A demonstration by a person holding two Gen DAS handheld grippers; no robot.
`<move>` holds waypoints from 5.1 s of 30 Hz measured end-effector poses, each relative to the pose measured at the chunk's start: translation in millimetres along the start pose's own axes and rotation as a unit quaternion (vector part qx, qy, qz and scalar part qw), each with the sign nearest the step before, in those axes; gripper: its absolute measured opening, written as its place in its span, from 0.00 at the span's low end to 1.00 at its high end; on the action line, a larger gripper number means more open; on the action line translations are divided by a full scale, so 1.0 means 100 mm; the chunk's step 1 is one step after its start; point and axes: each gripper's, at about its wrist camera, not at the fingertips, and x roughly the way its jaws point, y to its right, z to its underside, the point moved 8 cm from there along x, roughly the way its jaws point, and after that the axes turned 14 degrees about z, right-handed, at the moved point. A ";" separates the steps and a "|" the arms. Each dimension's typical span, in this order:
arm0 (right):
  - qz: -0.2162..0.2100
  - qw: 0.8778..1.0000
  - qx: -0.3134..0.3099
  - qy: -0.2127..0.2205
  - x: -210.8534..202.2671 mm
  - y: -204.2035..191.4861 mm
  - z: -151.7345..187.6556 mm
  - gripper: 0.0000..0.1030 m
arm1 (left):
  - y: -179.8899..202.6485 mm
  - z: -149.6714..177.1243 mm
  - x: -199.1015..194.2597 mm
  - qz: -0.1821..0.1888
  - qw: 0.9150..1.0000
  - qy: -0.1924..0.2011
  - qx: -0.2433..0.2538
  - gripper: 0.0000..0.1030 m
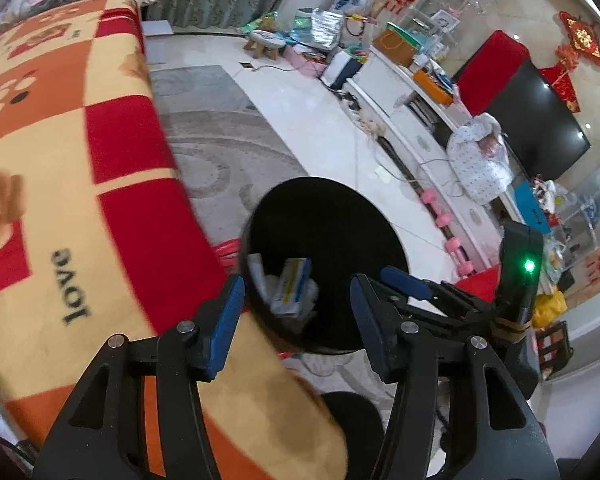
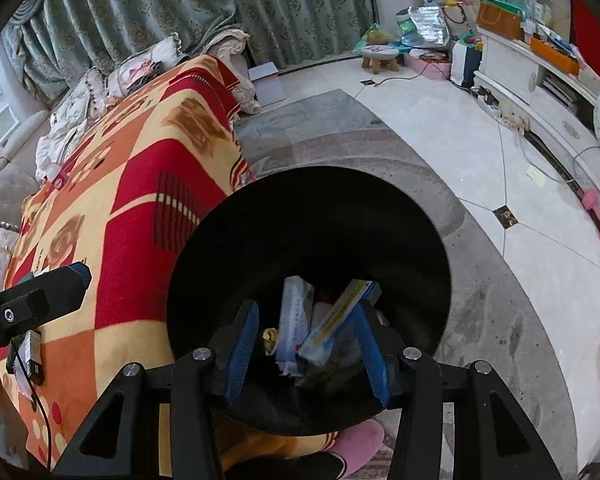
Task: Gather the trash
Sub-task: 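Carry the medicine box over the black bin and open the right gripper, then move the right gripper back over the trash on the blanket, then grasp the green snack packet with the left gripper while the right grasps the green tube box, then carry the snack packet and tube box over the black bin and open both grippers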
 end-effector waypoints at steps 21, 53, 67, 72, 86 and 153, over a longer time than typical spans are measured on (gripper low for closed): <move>-0.071 0.992 -0.099 0.036 -0.56 -1.42 0.08 0.55 | -0.69 0.50 -1.27 -0.135 0.989 0.064 -0.009 0.52; -0.136 0.967 -0.214 -0.004 -0.63 -2.79 0.55 0.61 | -1.70 1.19 -1.95 -0.120 0.985 0.066 -0.108 0.35; -0.152 0.962 -0.226 -0.010 -0.65 -2.96 0.62 0.62 | -1.86 1.44 -2.59 -0.080 0.981 0.099 -0.145 0.07; -0.160 0.956 -0.246 -0.015 -0.68 -3.13 0.72 0.62 | -2.11 1.80 -2.91 -0.095 0.970 0.112 -0.193 0.07; -0.167 0.945 -0.279 -0.029 -0.61 -3.43 0.94 0.63 | -2.12 2.01 -3.14 -0.122 0.974 0.107 -0.161 0.53; -0.113 0.972 -0.200 0.054 -0.70 -2.08 0.32 0.20 | -0.76 0.61 -1.68 -0.093 0.993 0.064 -0.026 0.39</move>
